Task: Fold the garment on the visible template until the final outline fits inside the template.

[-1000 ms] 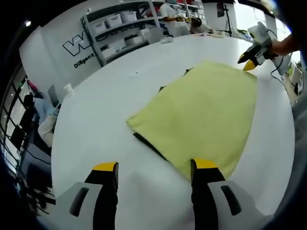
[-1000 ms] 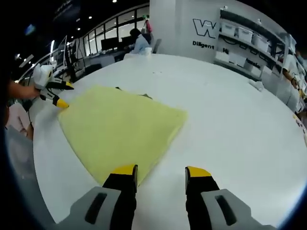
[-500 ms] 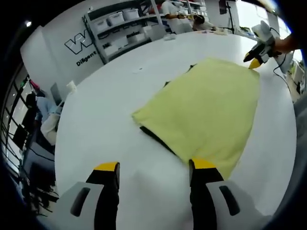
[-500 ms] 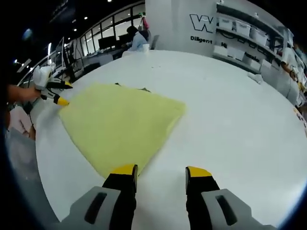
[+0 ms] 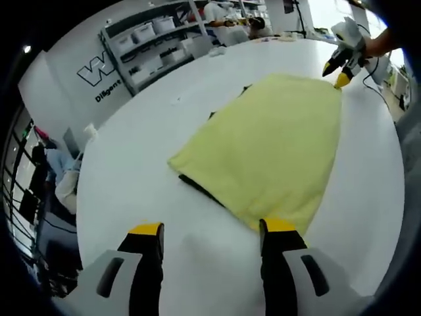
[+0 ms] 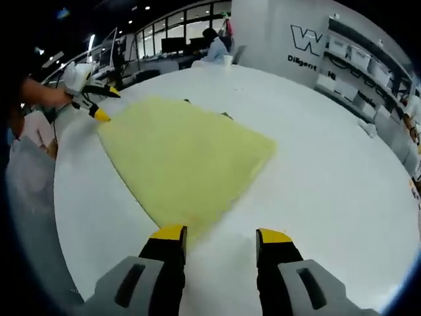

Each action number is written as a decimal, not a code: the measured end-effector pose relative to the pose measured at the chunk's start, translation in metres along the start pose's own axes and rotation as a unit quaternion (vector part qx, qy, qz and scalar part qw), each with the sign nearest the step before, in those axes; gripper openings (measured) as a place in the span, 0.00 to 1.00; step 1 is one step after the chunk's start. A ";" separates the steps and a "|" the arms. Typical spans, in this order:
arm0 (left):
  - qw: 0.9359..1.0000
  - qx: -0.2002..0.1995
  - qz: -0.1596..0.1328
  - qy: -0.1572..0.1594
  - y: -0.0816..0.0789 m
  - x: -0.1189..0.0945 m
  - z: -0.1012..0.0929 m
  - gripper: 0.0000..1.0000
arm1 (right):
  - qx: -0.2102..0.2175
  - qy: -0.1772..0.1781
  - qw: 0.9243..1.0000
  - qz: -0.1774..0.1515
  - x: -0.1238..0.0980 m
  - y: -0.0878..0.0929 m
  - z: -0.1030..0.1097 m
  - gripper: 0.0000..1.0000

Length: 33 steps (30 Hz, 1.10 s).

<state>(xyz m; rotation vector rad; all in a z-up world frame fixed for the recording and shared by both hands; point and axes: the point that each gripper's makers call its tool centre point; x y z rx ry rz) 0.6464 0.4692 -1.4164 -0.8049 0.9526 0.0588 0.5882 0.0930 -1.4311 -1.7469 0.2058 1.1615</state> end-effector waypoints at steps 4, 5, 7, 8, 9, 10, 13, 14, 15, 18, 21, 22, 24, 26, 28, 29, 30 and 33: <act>1.000 0.020 -0.017 0.009 -0.013 -0.003 -0.011 0.57 | -0.004 -0.016 1.000 -0.020 0.001 -0.010 0.009 0.39; 0.999 0.025 -0.023 0.014 -0.016 -0.003 -0.015 0.57 | -0.009 -0.015 1.000 -0.022 0.001 -0.012 0.010 0.39; 0.998 0.039 -0.032 0.026 -0.022 -0.003 -0.025 0.56 | -0.020 -0.020 0.999 -0.023 0.003 -0.014 0.015 0.37; 0.998 0.046 -0.039 0.037 -0.025 -0.003 -0.031 0.55 | -0.025 -0.024 0.999 -0.023 0.004 -0.015 0.017 0.37; 0.997 0.049 -0.041 0.044 -0.026 -0.003 -0.036 0.55 | -0.034 -0.030 0.999 -0.023 0.004 -0.015 0.021 0.37; 0.997 0.052 -0.041 0.048 -0.027 -0.003 -0.039 0.54 | -0.040 -0.033 0.998 -0.022 0.005 -0.016 0.023 0.37; 0.995 0.059 -0.036 0.067 -0.026 -0.001 -0.052 0.52 | -0.051 -0.043 0.998 -0.016 0.007 -0.014 0.030 0.36; 0.995 0.064 -0.036 0.072 -0.026 0.000 -0.056 0.51 | -0.055 -0.047 0.997 -0.014 0.008 -0.013 0.033 0.36; 0.994 0.068 -0.034 0.079 -0.025 0.000 -0.061 0.49 | -0.056 -0.049 0.997 -0.011 0.009 -0.012 0.035 0.35; 0.992 0.077 -0.026 0.093 -0.021 0.003 -0.069 0.44 | -0.061 -0.053 0.997 -0.006 0.012 -0.010 0.039 0.37; 0.992 0.079 -0.018 0.100 -0.018 0.005 -0.074 0.39 | -0.063 -0.052 0.997 -0.003 0.012 -0.009 0.039 0.37; 0.992 0.079 -0.017 0.101 -0.018 0.007 -0.073 0.38 | -0.061 -0.052 0.997 -0.002 0.013 -0.009 0.038 0.37; 0.993 0.059 -0.014 0.102 -0.020 0.009 -0.070 0.38 | -0.060 -0.050 0.997 0.000 0.014 -0.008 0.036 0.35; 0.993 0.050 -0.012 0.103 -0.020 0.011 -0.066 0.38 | -0.059 -0.049 0.997 0.004 0.015 -0.008 0.036 0.34; 0.994 0.047 -0.010 0.100 -0.020 0.012 -0.064 0.38 | -0.062 -0.046 0.997 0.010 0.018 -0.006 0.037 0.33; 0.994 0.048 -0.010 0.095 -0.020 0.013 -0.061 0.38 | -0.066 -0.042 0.997 0.011 0.018 -0.006 0.036 0.32; 0.994 0.050 -0.009 0.093 -0.020 0.014 -0.059 0.37 | -0.072 -0.036 0.997 0.013 0.019 -0.006 0.036 0.31; 0.994 0.054 -0.003 0.091 -0.022 0.017 -0.058 0.34 | -0.067 -0.031 0.997 0.014 0.022 -0.009 0.035 0.30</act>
Point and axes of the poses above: the point that each gripper's makers call its tool centre point, and the gripper's own axes: x roughly forward along the fingers, z roughly to its left, y roughly out of its underside, and after that the axes turned 3 degrees about z, right-handed
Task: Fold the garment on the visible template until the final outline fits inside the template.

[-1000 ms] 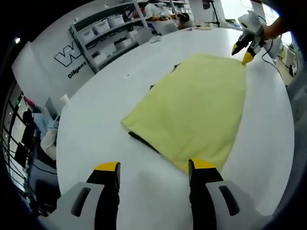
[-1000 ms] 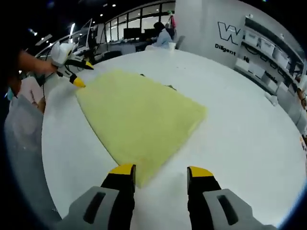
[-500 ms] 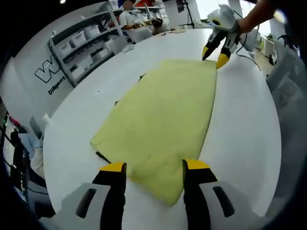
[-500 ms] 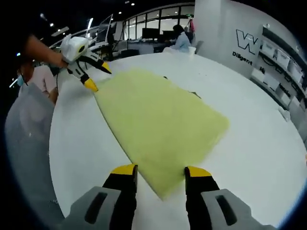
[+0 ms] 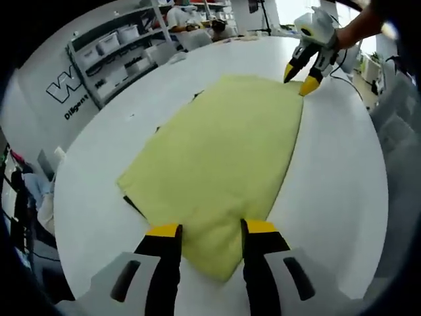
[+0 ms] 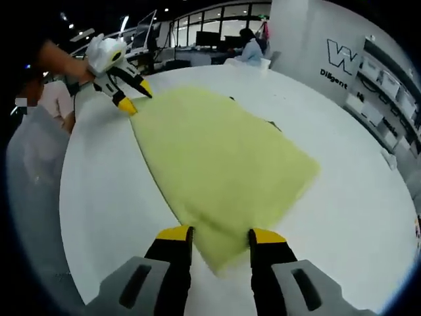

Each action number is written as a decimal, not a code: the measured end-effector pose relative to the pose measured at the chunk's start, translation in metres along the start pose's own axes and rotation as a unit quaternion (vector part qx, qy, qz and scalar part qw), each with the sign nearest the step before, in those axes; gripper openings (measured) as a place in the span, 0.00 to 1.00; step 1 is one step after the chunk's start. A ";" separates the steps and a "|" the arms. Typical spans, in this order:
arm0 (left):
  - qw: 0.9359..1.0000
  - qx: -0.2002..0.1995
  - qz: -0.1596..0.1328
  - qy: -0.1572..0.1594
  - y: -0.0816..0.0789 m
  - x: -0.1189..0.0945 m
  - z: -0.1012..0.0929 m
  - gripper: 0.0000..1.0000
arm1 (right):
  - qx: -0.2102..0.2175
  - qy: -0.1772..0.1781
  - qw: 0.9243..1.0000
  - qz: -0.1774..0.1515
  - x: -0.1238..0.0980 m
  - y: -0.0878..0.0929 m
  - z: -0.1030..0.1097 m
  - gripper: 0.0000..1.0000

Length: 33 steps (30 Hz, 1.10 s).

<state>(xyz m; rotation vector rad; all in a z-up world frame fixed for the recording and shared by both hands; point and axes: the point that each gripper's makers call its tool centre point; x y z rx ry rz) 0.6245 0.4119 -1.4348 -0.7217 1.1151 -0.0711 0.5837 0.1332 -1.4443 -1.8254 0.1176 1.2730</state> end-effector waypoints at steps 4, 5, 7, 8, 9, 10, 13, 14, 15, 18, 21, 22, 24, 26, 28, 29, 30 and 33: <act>1.000 -0.001 0.002 -0.002 -0.002 0.002 0.002 0.33 | 0.009 0.006 1.000 0.001 0.003 -0.002 -0.007 0.28; 1.000 -0.010 0.003 -0.003 -0.002 0.003 0.005 0.33 | 0.011 0.008 1.000 0.001 0.003 -0.002 -0.009 0.28; 1.000 -0.024 0.003 -0.002 -0.003 0.005 0.008 0.34 | 0.007 0.010 1.000 0.001 0.004 -0.004 -0.012 0.28; 1.000 -0.030 0.003 -0.002 -0.003 0.006 0.010 0.35 | 0.007 0.012 1.000 0.002 0.005 -0.005 -0.015 0.28; 0.999 -0.039 0.003 -0.001 -0.004 0.008 0.013 0.36 | 0.008 0.013 1.000 0.003 0.006 -0.005 -0.017 0.29; 0.999 -0.045 0.004 -0.002 -0.004 0.008 0.014 0.37 | 0.009 0.015 1.000 0.003 0.007 -0.006 -0.020 0.29; 0.999 -0.049 0.004 -0.006 -0.006 0.011 0.021 0.41 | 0.010 0.018 1.000 0.005 0.010 -0.009 -0.026 0.30; 0.999 -0.053 0.005 -0.007 -0.006 0.012 0.023 0.42 | 0.009 0.019 1.000 0.006 0.010 -0.009 -0.028 0.31; 0.998 -0.055 0.006 -0.008 -0.006 0.013 0.025 0.42 | 0.010 0.020 1.000 0.007 0.011 -0.010 -0.030 0.31; 0.998 -0.062 0.010 -0.005 -0.007 0.013 0.023 0.41 | 0.009 0.023 1.000 0.010 0.012 -0.011 -0.032 0.32; 0.998 -0.068 0.010 -0.005 -0.007 0.013 0.020 0.38 | 0.009 0.023 1.000 0.011 0.011 -0.011 -0.031 0.31; 0.998 -0.069 0.009 -0.006 -0.007 0.012 0.020 0.39 | 0.009 0.024 1.000 0.009 0.011 -0.010 -0.031 0.31; 0.997 -0.071 0.009 -0.009 -0.005 0.011 0.020 0.40 | 0.006 0.026 1.000 0.008 0.008 -0.009 -0.027 0.31; 0.997 -0.072 0.008 -0.015 -0.004 0.009 0.021 0.45 | 0.002 0.026 1.000 0.005 0.006 -0.008 -0.024 0.34; 0.997 -0.078 0.008 -0.020 -0.003 0.006 0.023 0.51 | 0.004 0.022 1.000 -0.001 0.003 -0.006 -0.020 0.38; 0.997 -0.080 0.007 -0.022 -0.002 0.005 0.023 0.53 | 0.007 0.021 1.000 -0.003 0.002 -0.006 -0.019 0.41; 0.996 -0.085 0.006 -0.025 -0.001 0.003 0.024 0.56 | 0.012 0.020 1.000 -0.005 0.001 -0.005 -0.018 0.42; 0.995 -0.093 0.005 -0.030 0.003 0.000 0.024 0.63 | 0.022 0.023 0.999 -0.011 -0.004 -0.004 -0.016 0.44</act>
Point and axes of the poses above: the point that each gripper's makers call its tool centre point, and the gripper's own axes: x roughly forward along the fingers, z roughly to its left, y roughly out of its underside, and after that the axes turned 3 degrees about z, right-handed
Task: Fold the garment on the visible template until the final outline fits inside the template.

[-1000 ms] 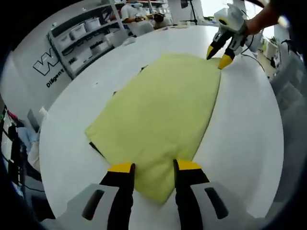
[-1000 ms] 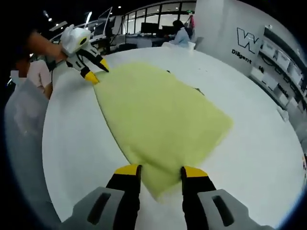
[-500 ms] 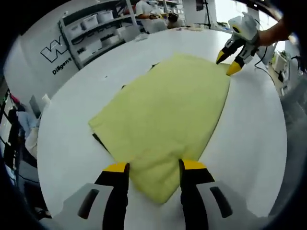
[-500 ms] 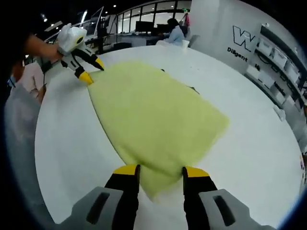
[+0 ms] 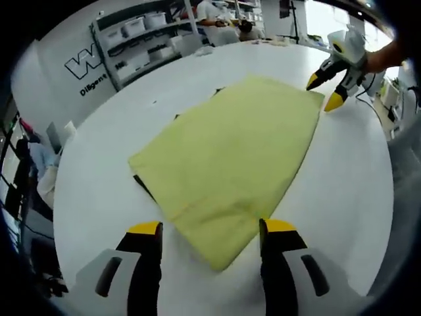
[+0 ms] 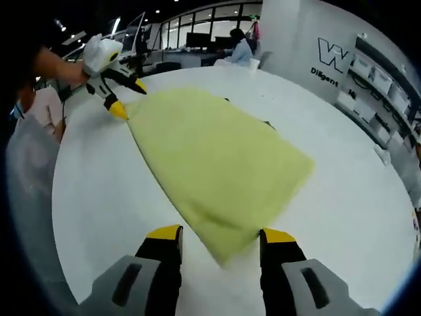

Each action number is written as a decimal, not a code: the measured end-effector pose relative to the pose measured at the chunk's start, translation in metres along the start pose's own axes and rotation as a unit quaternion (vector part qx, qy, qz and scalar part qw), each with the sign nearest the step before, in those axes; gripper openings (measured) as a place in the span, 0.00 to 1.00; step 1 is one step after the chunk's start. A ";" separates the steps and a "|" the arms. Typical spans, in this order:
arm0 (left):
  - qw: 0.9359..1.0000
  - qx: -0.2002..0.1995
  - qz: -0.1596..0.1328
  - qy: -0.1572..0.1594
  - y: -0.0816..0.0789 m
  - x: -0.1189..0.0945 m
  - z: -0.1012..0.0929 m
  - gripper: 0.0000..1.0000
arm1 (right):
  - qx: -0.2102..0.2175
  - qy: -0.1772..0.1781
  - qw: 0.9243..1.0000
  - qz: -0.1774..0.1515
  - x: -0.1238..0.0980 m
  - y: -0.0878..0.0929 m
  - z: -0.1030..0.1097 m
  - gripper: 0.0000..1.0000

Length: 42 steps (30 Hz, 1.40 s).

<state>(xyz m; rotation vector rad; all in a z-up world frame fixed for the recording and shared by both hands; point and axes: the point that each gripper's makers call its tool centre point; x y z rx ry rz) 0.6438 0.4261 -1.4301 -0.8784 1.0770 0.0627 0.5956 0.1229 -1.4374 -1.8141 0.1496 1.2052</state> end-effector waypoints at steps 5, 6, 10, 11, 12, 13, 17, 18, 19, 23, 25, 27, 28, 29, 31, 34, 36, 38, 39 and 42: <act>1.000 -0.009 -0.004 -0.001 0.006 -0.007 -0.003 0.67 | 0.016 0.001 1.000 -0.008 -0.006 0.001 0.004 0.47; 1.000 -0.010 -0.007 -0.001 0.006 -0.010 -0.004 0.68 | 0.017 0.001 1.000 -0.009 -0.007 0.001 0.005 0.48; 1.000 -0.015 -0.010 0.000 0.009 -0.016 -0.008 0.69 | 0.025 0.002 1.000 -0.014 -0.012 0.000 0.008 0.52; 1.000 -0.014 -0.010 0.000 0.010 -0.018 -0.009 0.69 | 0.024 0.007 1.000 -0.016 -0.014 0.000 0.007 0.54; 1.000 -0.014 -0.010 -0.001 0.010 -0.019 -0.009 0.69 | 0.012 0.022 0.999 -0.020 -0.015 -0.001 0.003 0.58; 1.000 -0.016 -0.012 -0.001 0.011 -0.021 -0.009 0.70 | 0.006 0.028 0.999 -0.028 -0.017 -0.003 0.002 0.62; 0.999 -0.041 -0.022 -0.005 0.012 -0.029 -0.007 0.72 | 0.020 0.029 0.999 -0.035 -0.023 -0.005 0.003 0.66; 0.999 -0.044 -0.022 -0.006 0.013 -0.031 -0.008 0.72 | 0.021 0.029 0.999 -0.037 -0.024 -0.005 0.003 0.68; 0.999 -0.045 -0.023 -0.007 0.014 -0.032 -0.008 0.73 | 0.025 0.028 0.999 -0.039 -0.025 -0.006 0.003 0.69; 0.998 -0.052 -0.030 -0.004 0.015 -0.040 -0.013 0.76 | 0.046 0.029 0.997 -0.049 -0.032 -0.005 0.006 0.75; 0.998 -0.057 -0.034 -0.005 0.015 -0.043 -0.015 0.77 | 0.057 0.029 0.997 -0.053 -0.034 -0.005 0.008 0.80; 0.997 -0.068 -0.035 -0.005 0.015 -0.044 -0.016 0.80 | 0.058 0.033 0.996 -0.056 -0.037 -0.003 0.011 0.84; 0.997 -0.070 -0.039 -0.002 0.014 -0.046 -0.017 0.81 | 0.055 0.035 0.996 -0.057 -0.039 -0.002 0.012 0.86; 0.997 -0.068 -0.043 -0.004 0.012 -0.048 -0.016 0.83 | 0.051 0.039 0.996 -0.057 -0.040 0.000 0.012 0.88; 0.997 -0.069 -0.045 -0.007 0.012 -0.050 -0.014 0.83 | 0.056 0.040 0.996 -0.055 -0.041 0.003 0.012 0.91; 0.995 -0.078 -0.053 -0.009 0.010 -0.056 -0.015 0.87 | 0.073 0.041 0.995 -0.061 -0.046 0.006 0.015 0.94; 0.995 -0.080 -0.056 -0.008 0.011 -0.061 -0.019 0.92 | 0.080 0.040 0.994 -0.065 -0.049 0.006 0.018 0.97; 0.995 -0.077 -0.062 -0.005 0.014 -0.067 -0.023 0.95 | 0.080 0.039 0.994 -0.068 -0.052 0.006 0.022 0.99; 0.995 -0.074 -0.062 -0.006 0.016 -0.068 -0.024 0.96 | 0.079 0.039 0.994 -0.067 -0.053 0.007 0.023 0.99; 0.995 -0.080 -0.058 -0.007 0.025 -0.075 -0.028 0.99 | 0.076 0.037 0.994 -0.070 -0.058 0.007 0.029 0.99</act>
Point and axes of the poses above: the point that each gripper's makers call its tool centre point, and the gripper's own axes: x roughly forward along the fingers, z roughly to its left, y roughly out of its underside, and after that the axes turned 3 degrees about z, right-handed
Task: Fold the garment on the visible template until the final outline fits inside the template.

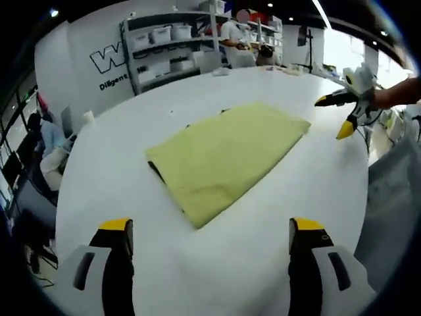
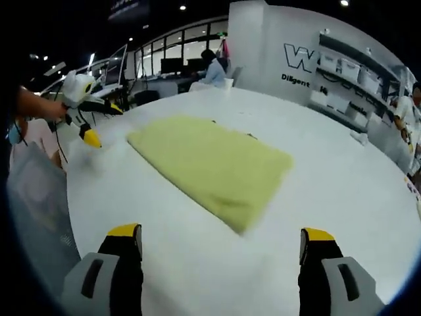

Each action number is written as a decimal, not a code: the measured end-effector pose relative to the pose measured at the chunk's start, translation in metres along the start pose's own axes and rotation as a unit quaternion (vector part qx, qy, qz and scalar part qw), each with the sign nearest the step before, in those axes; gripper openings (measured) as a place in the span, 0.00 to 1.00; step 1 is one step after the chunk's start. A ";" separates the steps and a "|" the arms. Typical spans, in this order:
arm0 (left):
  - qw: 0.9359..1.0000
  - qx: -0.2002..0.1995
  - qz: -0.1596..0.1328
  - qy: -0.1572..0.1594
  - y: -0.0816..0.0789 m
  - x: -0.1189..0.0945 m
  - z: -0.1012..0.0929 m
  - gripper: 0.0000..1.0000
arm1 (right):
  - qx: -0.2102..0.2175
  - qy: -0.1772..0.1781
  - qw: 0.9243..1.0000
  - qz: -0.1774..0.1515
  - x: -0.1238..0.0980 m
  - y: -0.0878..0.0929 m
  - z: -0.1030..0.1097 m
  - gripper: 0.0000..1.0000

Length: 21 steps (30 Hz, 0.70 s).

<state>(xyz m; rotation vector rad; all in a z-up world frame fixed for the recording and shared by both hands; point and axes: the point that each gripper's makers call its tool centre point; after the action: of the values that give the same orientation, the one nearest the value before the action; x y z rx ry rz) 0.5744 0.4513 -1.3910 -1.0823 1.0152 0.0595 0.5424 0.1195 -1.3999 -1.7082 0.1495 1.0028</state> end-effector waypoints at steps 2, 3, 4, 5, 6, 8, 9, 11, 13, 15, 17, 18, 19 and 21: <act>0.999 -0.033 -0.003 0.001 0.003 -0.004 -0.002 0.99 | 0.000 -0.001 1.000 -0.002 -0.003 0.000 0.004 0.99; 0.999 -0.033 -0.004 0.001 0.004 -0.006 -0.002 0.99 | 0.001 -0.001 1.000 -0.003 -0.004 0.000 0.006 0.99; 0.999 -0.034 -0.005 -0.001 0.006 -0.007 -0.003 0.99 | 0.002 -0.002 1.000 -0.004 -0.005 0.000 0.007 0.99; 0.999 -0.035 -0.005 -0.002 0.008 -0.008 -0.005 0.99 | 0.006 -0.003 1.000 -0.006 -0.006 -0.001 0.009 0.99; 0.999 -0.036 -0.005 -0.003 0.010 -0.009 -0.006 0.99 | 0.012 -0.004 1.000 -0.009 -0.008 -0.002 0.011 0.99; 0.999 -0.045 -0.007 -0.003 0.014 -0.012 -0.009 0.99 | 0.019 -0.004 1.000 -0.015 -0.010 -0.005 0.014 0.99; 0.999 -0.049 -0.007 -0.003 0.016 -0.013 -0.011 0.99 | 0.021 -0.005 1.000 -0.017 -0.011 -0.005 0.015 0.99; 0.999 -0.052 -0.009 -0.007 0.019 -0.016 -0.014 0.99 | 0.022 -0.006 1.000 -0.019 -0.015 -0.006 0.021 0.99; 0.998 -0.056 -0.013 -0.009 0.021 -0.019 -0.017 0.99 | 0.021 -0.005 1.000 -0.022 -0.018 -0.005 0.024 0.99; 0.998 -0.060 -0.017 -0.011 0.022 -0.023 -0.019 0.99 | 0.024 -0.003 0.999 -0.025 -0.021 -0.002 0.026 0.99; 0.998 -0.061 -0.024 -0.013 0.022 -0.028 -0.021 0.99 | 0.026 0.001 0.999 -0.025 -0.024 0.002 0.027 0.99; 0.998 -0.060 -0.029 -0.017 0.021 -0.030 -0.022 0.98 | 0.027 0.003 0.999 -0.025 -0.026 0.004 0.027 0.99; 0.997 -0.062 -0.031 -0.019 0.021 -0.032 -0.022 0.98 | 0.032 0.005 0.999 -0.025 -0.028 0.007 0.027 0.99; 0.997 -0.066 -0.039 -0.023 0.021 -0.036 -0.024 0.98 | 0.037 0.011 0.999 -0.027 -0.032 0.010 0.026 0.99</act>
<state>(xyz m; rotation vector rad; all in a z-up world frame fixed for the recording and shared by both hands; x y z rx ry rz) 0.5283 0.4591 -1.3826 -1.2344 0.9368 0.0880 0.5022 0.1259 -1.3862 -1.6483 0.1535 0.9278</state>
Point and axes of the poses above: the point that each gripper's makers call its tool centre point, and the gripper's own axes: x roughly forward along the fingers, z roughly to its left, y roughly out of its underside, and after that the axes turned 3 degrees about z, right-handed
